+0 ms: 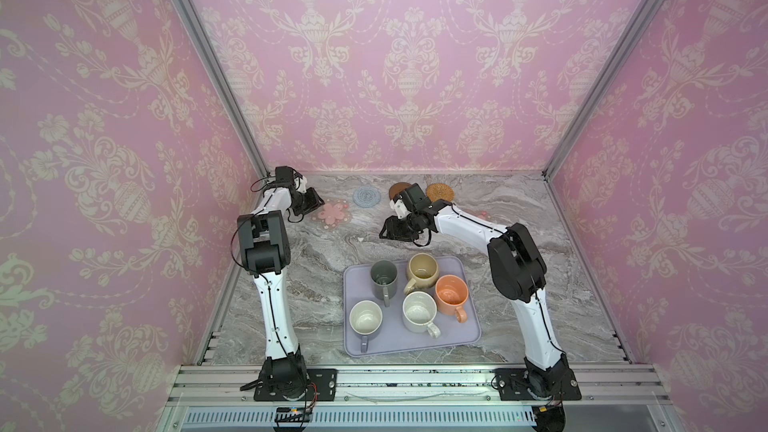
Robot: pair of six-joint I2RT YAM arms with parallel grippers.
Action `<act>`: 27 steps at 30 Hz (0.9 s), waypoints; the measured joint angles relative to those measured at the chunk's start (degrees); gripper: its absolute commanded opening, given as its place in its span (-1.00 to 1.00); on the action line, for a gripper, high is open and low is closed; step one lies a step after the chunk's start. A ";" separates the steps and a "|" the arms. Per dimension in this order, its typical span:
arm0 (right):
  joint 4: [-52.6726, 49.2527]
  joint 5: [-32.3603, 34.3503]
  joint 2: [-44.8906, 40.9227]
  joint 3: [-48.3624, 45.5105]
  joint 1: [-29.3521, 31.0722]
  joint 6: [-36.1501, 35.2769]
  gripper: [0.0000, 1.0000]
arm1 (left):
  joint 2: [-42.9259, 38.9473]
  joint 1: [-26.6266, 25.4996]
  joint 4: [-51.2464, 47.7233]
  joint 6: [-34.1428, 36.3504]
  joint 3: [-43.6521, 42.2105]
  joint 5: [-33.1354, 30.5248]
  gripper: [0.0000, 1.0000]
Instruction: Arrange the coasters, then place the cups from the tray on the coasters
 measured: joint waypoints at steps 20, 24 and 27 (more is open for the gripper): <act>5.66 -2.73 16.06 16.11 -0.04 4.96 0.10 | -2.03 -0.07 -1.18 -1.03 -3.13 1.09 -0.23; 8.63 -3.50 18.03 18.45 -0.07 7.96 0.10 | -2.16 -0.07 -1.62 -1.05 -3.48 1.75 -0.27; 11.19 -4.15 18.88 18.75 -0.07 10.43 0.10 | -3.39 -0.33 -2.14 -1.07 -5.40 2.43 -0.26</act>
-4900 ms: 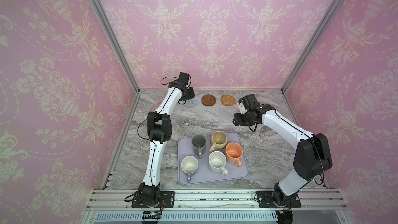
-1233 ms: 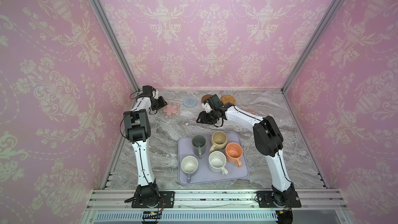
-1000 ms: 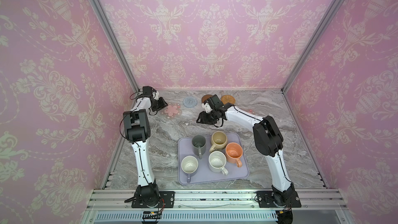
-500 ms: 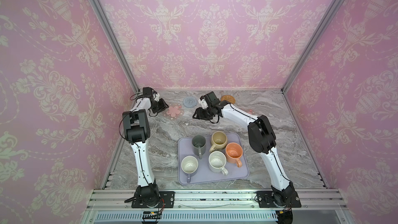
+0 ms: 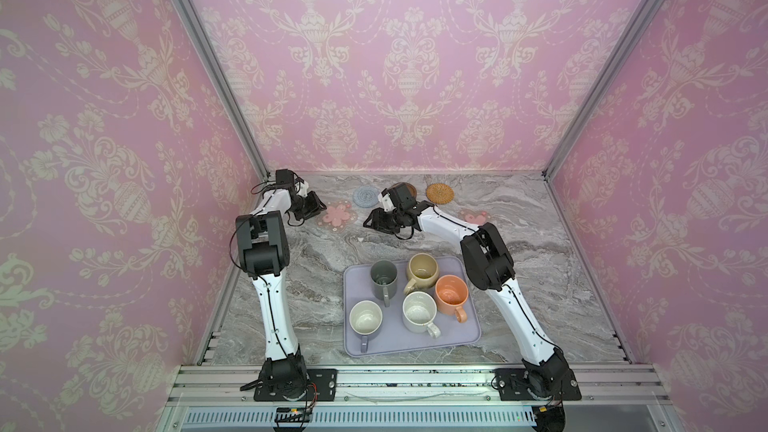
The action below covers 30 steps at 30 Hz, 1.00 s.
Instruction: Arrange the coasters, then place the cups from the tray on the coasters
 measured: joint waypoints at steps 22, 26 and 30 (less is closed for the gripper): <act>6.23 -1.31 0.37 -1.62 0.00 4.57 0.10 | -0.04 -2.69 -8.63 -4.79 4.85 -11.89 -0.25; 6.19 -1.33 0.37 -1.68 0.00 4.59 0.10 | 3.19 -2.69 -8.09 -5.84 9.92 -12.15 -0.25; 6.14 -1.33 0.37 -1.70 0.00 4.57 0.10 | 5.33 -2.73 -7.15 -6.88 12.79 -10.69 -0.25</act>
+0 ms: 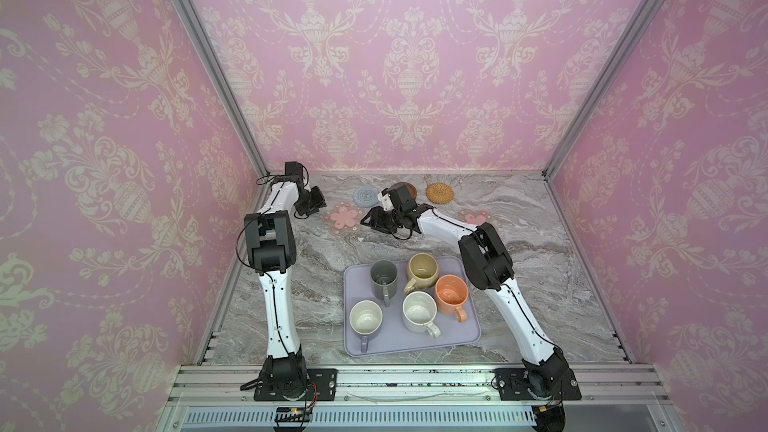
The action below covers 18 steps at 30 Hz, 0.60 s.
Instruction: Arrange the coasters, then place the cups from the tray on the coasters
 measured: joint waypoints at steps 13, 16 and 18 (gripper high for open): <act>0.90 0.00 0.00 -0.48 0.04 0.04 0.09 | 0.46 -4.37 2.67 0.87 -1.16 5.66 -0.23; 0.98 -0.09 0.00 -0.50 0.15 0.04 0.09 | -2.56 -4.90 5.05 0.85 -6.82 6.10 -0.23; 1.33 -0.24 0.00 -0.76 0.31 0.07 0.09 | -4.46 -4.87 6.29 0.83 -10.27 6.73 -0.23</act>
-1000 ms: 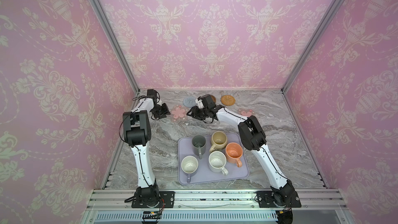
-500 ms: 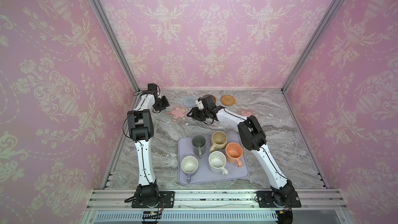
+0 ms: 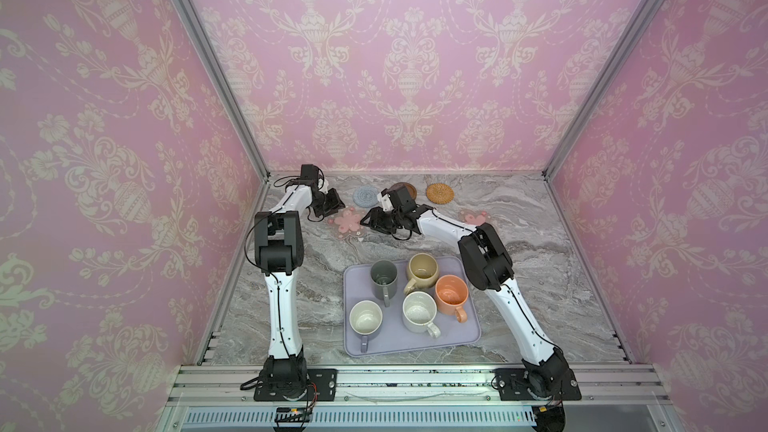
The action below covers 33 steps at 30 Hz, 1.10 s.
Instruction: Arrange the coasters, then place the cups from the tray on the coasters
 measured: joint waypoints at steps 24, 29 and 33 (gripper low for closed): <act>6.58 -0.74 -10.60 -19.52 0.57 1.38 0.09 | -9.90 -2.34 13.29 -5.14 -19.71 3.74 -0.25; 6.51 -0.24 -12.48 -22.23 0.57 1.14 0.08 | -9.90 -3.26 12.96 -5.35 -19.45 3.74 -0.24; 4.92 0.81 -14.38 -24.22 0.31 -0.33 0.09 | -10.62 -3.82 9.92 -5.29 -19.02 2.34 -0.24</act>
